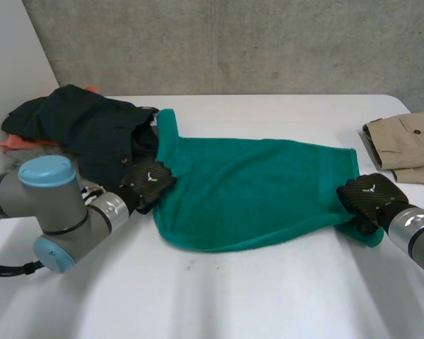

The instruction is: Fold the laundry.

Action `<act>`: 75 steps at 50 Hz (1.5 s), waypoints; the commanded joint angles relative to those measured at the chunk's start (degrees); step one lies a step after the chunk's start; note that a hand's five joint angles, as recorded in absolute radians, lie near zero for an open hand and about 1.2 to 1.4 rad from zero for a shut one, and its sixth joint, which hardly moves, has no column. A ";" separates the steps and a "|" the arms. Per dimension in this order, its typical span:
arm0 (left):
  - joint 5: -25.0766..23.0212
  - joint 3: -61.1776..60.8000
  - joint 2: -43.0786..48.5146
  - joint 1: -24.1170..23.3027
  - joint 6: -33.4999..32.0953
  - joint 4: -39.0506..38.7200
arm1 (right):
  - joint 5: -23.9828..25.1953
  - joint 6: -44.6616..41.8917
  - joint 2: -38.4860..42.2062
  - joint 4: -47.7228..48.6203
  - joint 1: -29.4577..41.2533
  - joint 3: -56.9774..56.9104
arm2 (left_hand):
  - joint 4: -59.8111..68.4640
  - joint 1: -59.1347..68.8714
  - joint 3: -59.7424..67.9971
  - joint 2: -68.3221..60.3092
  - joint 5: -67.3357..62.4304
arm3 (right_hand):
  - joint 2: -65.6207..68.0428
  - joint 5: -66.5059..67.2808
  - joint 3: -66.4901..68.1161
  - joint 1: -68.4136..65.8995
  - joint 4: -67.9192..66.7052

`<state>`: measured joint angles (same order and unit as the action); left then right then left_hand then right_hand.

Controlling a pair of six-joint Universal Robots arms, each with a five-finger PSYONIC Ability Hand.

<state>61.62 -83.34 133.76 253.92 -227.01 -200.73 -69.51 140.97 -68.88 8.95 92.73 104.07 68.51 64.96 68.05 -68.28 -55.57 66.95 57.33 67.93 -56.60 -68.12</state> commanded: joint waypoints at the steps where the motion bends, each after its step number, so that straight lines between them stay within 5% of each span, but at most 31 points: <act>1: 9.38 -2.17 -3.59 -0.44 -0.27 2.53 | -0.01 -0.08 -0.20 -0.42 0.08 -0.26 | 11.49 15.04 11.95 -11.72 -14.43 | 13.05 12.67 12.07 -23.40 -11.88; 8: 19.93 -11.40 -16.24 -1.23 -2.82 12.63 | 0.08 -3.68 -1.25 -9.64 -0.27 -2.37 | 11.49 15.04 11.95 -11.72 -14.43 | 13.05 12.67 12.07 -23.40 -11.88; 17: 34.60 -28.26 -30.48 -4.21 -5.37 31.87 | -0.80 -22.03 -11.87 -36.78 -4.39 -0.89 | 11.49 15.04 11.95 -11.72 -14.43 | 13.05 12.67 12.07 -23.40 -11.88; 24: 35.93 -30.92 -31.81 -10.90 -3.88 32.87 | -0.36 -28.91 -14.97 -43.40 -6.16 1.93 | 11.49 15.04 11.95 -11.72 -14.43 | 13.05 12.67 12.07 -23.40 -11.88; 35: 37.16 -18.28 -22.94 -10.55 -2.73 21.18 | -2.02 -27.42 -6.63 -32.43 -5.37 -4.47 | 11.49 15.04 11.95 -11.72 -14.43 | 13.05 12.67 12.07 -23.40 -11.88; 43: 37.34 6.84 -13.10 -10.46 -3.44 15.73 | -6.50 -16.88 1.73 -24.52 2.62 -27.31 | 11.49 15.04 11.95 -11.72 -14.43 | 13.05 12.67 12.07 -23.40 -11.88; 48: 36.90 26.88 -10.90 -9.06 -2.73 9.41 | -9.76 -10.83 2.52 -11.11 5.79 -45.14 | 11.49 15.04 11.95 -11.72 -14.43 | 13.05 12.67 12.07 -23.40 -11.88; 52: 36.73 36.74 -11.15 -6.95 -0.98 -6.37 | -10.20 -6.26 1.74 5.40 5.80 -48.52 | 11.49 15.04 11.95 -11.72 -14.43 | 13.05 12.67 12.07 -23.40 -11.88; 57: 34.00 36.41 -11.42 -6.77 0.87 -17.06 | -10.82 -3.60 1.12 16.18 5.88 -47.82 | 11.49 15.04 11.95 -11.72 -14.43 | 13.05 12.67 12.07 -23.40 -11.88; 75: 33.39 9.52 -12.65 -6.51 4.65 -13.98 | -9.50 -3.51 5.94 9.78 7.20 -33.68 | 11.49 15.04 11.95 -11.72 -14.43 | 13.05 12.67 12.07 -23.40 -11.88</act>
<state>94.97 -64.38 120.50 247.61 -222.79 -215.24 -79.67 137.45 -65.62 21.10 99.46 64.25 68.94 64.96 68.34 -68.60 -55.56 66.97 57.33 67.93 -56.60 -68.14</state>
